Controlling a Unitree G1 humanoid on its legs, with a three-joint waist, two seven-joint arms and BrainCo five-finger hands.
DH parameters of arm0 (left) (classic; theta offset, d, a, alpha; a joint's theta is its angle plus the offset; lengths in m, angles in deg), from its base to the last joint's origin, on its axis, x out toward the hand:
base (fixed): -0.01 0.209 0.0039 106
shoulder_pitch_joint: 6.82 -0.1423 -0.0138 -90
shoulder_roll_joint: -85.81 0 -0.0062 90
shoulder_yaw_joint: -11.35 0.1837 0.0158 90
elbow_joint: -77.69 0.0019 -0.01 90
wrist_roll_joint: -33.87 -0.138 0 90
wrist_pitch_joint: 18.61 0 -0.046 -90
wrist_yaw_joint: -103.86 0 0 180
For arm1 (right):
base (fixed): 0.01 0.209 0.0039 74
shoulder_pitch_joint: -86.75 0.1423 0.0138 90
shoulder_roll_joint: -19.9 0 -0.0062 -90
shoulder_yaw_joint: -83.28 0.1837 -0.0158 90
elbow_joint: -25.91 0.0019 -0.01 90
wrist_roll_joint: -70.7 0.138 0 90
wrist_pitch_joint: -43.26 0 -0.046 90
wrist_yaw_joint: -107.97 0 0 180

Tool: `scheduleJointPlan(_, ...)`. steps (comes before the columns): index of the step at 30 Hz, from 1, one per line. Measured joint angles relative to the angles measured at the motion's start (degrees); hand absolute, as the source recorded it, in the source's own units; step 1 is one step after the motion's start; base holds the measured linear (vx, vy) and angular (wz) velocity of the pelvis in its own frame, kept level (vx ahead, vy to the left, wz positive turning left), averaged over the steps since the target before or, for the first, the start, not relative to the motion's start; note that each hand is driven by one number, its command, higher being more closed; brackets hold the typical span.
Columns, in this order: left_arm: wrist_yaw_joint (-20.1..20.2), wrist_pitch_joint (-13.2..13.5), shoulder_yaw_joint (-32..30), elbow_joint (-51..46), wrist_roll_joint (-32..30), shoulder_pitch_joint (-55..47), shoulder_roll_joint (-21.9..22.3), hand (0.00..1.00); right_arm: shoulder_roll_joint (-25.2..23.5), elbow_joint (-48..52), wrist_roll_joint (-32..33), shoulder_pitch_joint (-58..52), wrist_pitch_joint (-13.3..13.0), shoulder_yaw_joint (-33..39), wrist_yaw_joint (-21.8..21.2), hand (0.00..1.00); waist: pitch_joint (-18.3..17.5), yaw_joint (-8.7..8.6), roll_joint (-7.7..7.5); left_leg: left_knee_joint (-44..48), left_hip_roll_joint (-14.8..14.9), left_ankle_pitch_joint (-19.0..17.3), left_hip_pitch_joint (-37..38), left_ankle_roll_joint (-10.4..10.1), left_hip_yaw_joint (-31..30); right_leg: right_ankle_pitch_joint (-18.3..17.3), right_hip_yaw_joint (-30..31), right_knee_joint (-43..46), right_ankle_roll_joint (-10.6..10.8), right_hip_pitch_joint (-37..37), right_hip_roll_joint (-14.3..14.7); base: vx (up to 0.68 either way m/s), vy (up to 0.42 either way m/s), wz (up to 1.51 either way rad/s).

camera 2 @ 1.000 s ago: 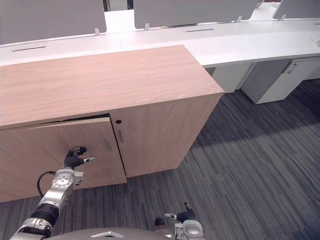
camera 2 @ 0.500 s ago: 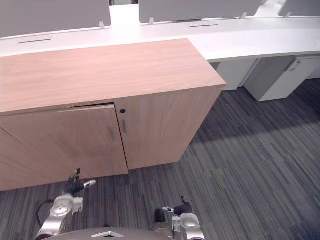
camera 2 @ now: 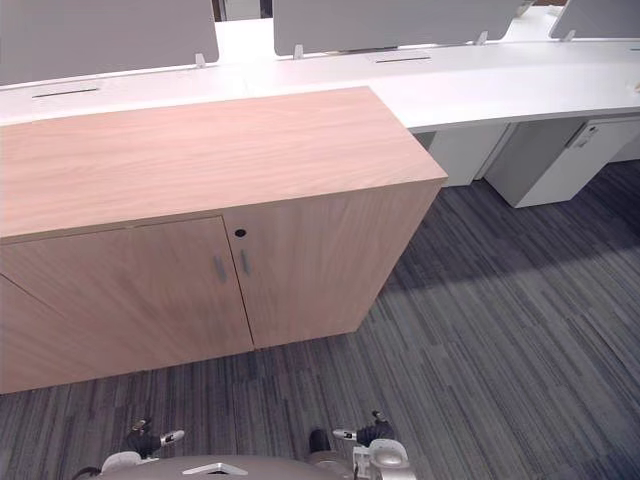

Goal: Walk over to the cabinet, pick up the folder, carry it to the office cabinet, place the folder inside the office cabinet, then close the office cabinet door

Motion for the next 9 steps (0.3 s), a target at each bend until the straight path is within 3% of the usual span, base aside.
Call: scheduleJointPlan(9,0.0,-0.16,-1.41,2.14,-0.55,-0.16,-0.06,0.0,0.27,-2.54,-0.79,0.98,0.03,0.03,-0.09,0.0,-0.01,0.57,-0.23,-0.16,-0.44,0.75,-0.19,0.27,-2.15,-0.36,-2.83,-0.15,0.2,0.81,-0.67,-0.04,0.007,0.12)
